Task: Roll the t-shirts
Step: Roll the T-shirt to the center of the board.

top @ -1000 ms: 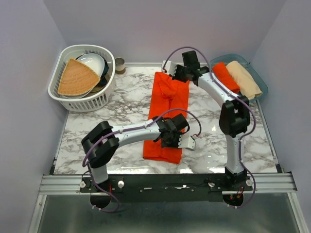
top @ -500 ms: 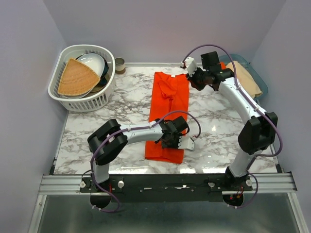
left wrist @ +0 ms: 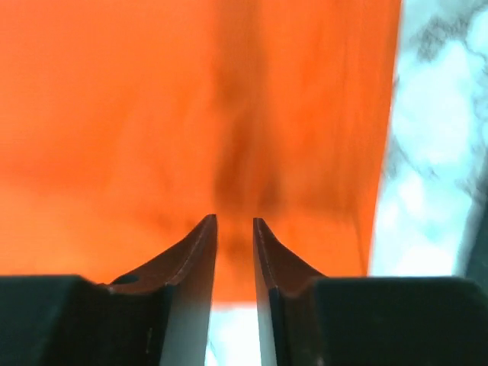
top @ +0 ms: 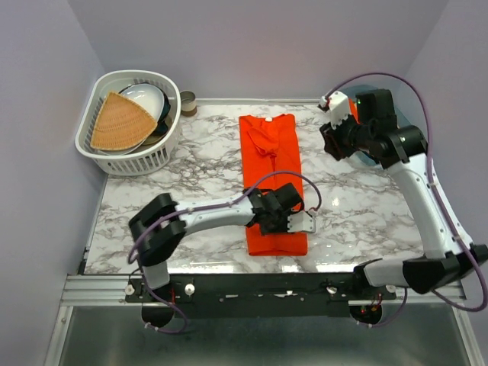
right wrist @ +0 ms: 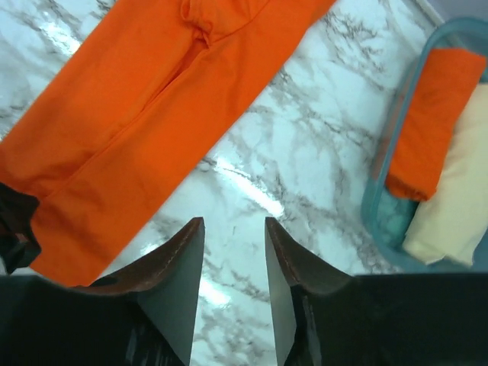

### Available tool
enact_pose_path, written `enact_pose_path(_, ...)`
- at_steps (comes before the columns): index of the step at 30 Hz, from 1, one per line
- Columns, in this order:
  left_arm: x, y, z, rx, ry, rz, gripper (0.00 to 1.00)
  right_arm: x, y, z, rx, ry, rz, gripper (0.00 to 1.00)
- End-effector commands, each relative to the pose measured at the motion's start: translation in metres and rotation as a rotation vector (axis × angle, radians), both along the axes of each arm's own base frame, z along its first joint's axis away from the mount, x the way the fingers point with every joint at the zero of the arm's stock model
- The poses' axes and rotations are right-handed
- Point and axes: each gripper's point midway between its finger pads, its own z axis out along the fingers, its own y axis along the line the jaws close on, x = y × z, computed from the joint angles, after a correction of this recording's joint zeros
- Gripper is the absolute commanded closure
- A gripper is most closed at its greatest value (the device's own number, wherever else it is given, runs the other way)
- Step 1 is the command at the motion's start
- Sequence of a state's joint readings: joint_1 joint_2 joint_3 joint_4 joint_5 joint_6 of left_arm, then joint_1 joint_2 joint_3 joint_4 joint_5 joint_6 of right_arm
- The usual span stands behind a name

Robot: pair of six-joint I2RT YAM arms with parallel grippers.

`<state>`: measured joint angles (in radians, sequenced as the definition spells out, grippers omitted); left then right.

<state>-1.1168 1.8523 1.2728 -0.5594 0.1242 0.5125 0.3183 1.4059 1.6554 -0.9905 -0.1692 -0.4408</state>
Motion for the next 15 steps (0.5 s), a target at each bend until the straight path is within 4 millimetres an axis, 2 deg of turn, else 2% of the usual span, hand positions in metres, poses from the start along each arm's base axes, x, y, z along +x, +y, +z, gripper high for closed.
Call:
enact_pose_path(1,0.006,0.034,0.135,-0.225,-0.1,0.252,0.5,-0.039,-0.035,0.001,-0.002,0.019,-0.189,0.28)
enact_pose_path(2,0.012,0.04,0.156,-0.274,-0.096,0.317,0.37,-0.042,-0.034,0.006,0.03,0.004,-0.206,0.22)
enact_pose_path(3,0.008,0.048,0.166,-0.299,-0.043,0.398,0.34,-0.051,-0.034,0.012,0.092,0.002,-0.238,0.13)
enact_pose_path(4,0.0,0.051,0.186,-0.369,0.007,0.409,0.32,-0.06,-0.026,0.003,0.14,0.047,-0.218,0.11)
enact_pose_path(5,0.001,0.055,0.192,-0.4,0.046,0.469,0.3,-0.067,-0.022,-0.003,0.179,0.083,-0.224,0.08)
enact_pose_path(6,0.009,0.063,0.196,-0.43,0.077,0.559,0.28,-0.075,-0.016,-0.01,0.244,0.145,-0.255,0.08)
enact_pose_path(7,0.002,0.065,0.204,-0.488,0.192,0.657,0.27,-0.088,-0.004,-0.015,0.312,0.209,-0.224,0.07)
enact_pose_path(8,-0.002,0.07,0.194,-0.482,0.26,0.705,0.29,-0.101,0.002,-0.043,0.331,0.322,-0.231,0.07)
enact_pose_path(9,0.004,0.074,0.191,-0.503,0.304,0.756,0.3,-0.111,0.008,-0.054,0.379,0.396,-0.25,0.06)
enact_pose_path(10,0.001,0.073,0.189,-0.518,0.38,0.816,0.32,-0.124,0.018,-0.065,0.424,0.465,-0.216,0.06)
enact_pose_path(11,-0.001,0.078,0.171,-0.492,0.426,0.87,0.32,-0.136,0.02,-0.094,0.428,0.545,-0.225,0.06)
enact_pose_path(13,0.01,0.082,0.155,-0.512,0.511,0.972,0.34,-0.154,0.028,-0.122,0.477,0.681,-0.257,0.06)
enact_pose_path(14,-0.003,0.084,0.131,-0.464,0.63,1.033,0.36,-0.157,0.031,-0.135,0.491,0.728,-0.272,0.06)
enact_pose_path(15,-0.001,0.08,0.124,-0.484,0.667,1.05,0.37,-0.175,0.03,-0.165,0.494,0.842,-0.335,0.09)
